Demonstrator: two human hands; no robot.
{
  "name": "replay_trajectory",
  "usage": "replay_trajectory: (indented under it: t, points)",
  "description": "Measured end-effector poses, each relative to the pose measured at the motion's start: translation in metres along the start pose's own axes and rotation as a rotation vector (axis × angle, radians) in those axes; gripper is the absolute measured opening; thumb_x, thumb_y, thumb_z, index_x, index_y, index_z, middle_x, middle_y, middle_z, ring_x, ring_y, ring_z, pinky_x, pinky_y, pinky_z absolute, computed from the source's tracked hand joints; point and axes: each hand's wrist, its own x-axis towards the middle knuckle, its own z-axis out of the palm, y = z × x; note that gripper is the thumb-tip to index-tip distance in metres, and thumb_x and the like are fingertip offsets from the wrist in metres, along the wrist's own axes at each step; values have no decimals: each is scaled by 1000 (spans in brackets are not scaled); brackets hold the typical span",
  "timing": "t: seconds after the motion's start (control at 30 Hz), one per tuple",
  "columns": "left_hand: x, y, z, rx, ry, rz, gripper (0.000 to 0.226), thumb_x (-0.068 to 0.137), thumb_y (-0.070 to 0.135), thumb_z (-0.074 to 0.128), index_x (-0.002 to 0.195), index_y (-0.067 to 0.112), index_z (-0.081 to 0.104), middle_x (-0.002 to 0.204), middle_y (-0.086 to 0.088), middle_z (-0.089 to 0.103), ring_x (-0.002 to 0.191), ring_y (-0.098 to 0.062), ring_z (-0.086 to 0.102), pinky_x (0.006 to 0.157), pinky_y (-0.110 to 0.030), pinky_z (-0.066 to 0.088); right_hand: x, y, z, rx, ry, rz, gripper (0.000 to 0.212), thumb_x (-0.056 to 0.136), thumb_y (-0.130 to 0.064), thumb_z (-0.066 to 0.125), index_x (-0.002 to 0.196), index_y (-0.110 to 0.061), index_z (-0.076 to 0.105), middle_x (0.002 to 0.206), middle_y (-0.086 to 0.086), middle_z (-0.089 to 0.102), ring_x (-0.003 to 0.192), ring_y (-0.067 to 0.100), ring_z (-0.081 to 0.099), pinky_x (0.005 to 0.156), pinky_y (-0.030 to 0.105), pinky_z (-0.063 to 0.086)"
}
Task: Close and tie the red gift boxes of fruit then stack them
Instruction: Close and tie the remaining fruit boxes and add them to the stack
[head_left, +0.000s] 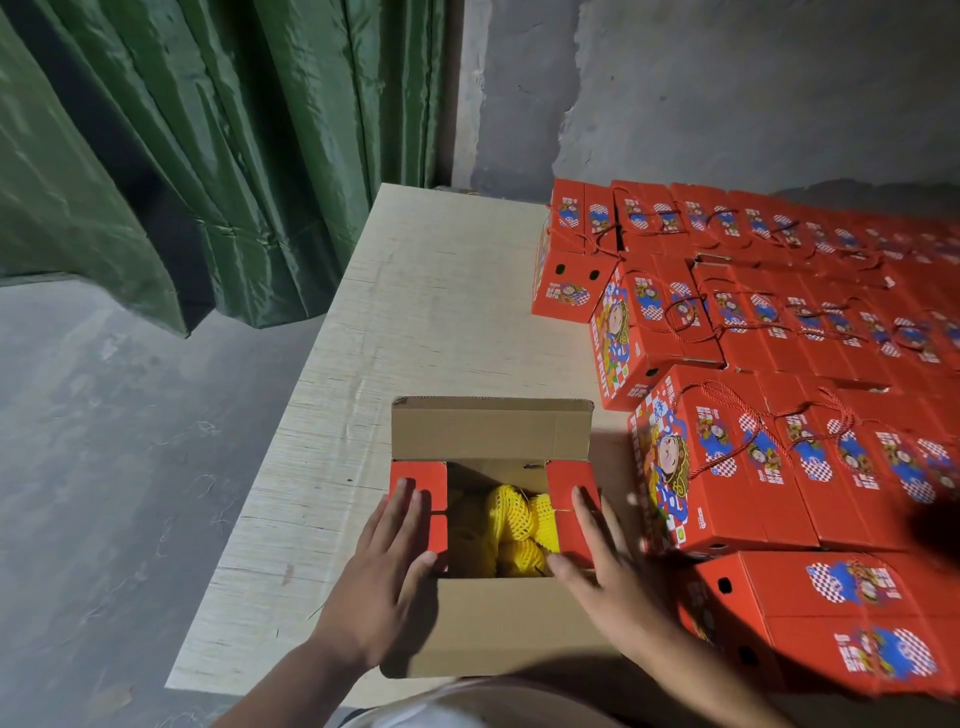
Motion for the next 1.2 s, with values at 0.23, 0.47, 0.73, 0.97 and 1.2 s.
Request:
replay_trajectory:
  t: [0.23,0.47,0.73,0.97,1.2]
  points:
    - [-1,0,0,26,8,10,60,108,55,19,161,40,-4,169,18,-11,157,-8,-5,127,-44,18,6,11,-3,166,4,16,44,107,-51,35,146,-70,26,164,-19,24,152,-3,16,123,23,11]
    - [-4,-5,-14,98,-21,39,70,96,37,27,163,33,9,170,15,-5,158,-15,1,123,-44,29,7,8,-5,435,-53,48,54,109,-16,46,144,-57,46,159,-22,34,140,-20,26,110,1,19]
    - [-11,-24,-33,293,-108,214,64,106,23,34,164,28,7,170,14,-4,157,-7,1,115,-34,40,4,6,-5,361,-37,61,53,109,-23,46,146,-60,40,162,-17,32,125,-26,38,100,4,40]
    - [-17,-33,-53,344,-283,278,86,90,29,40,161,38,-7,169,15,-14,156,-7,-11,118,-36,28,-3,10,-16,27,-28,-82,50,109,-42,39,146,-71,23,166,-30,-3,152,-8,-2,119,19,4]
    - [-13,-38,-50,455,-276,312,108,86,51,66,161,36,-9,169,12,-17,155,-9,-14,116,-34,25,-8,17,-45,-292,-119,-272,57,110,-19,42,158,-44,26,167,-30,-2,156,1,-7,127,31,14]
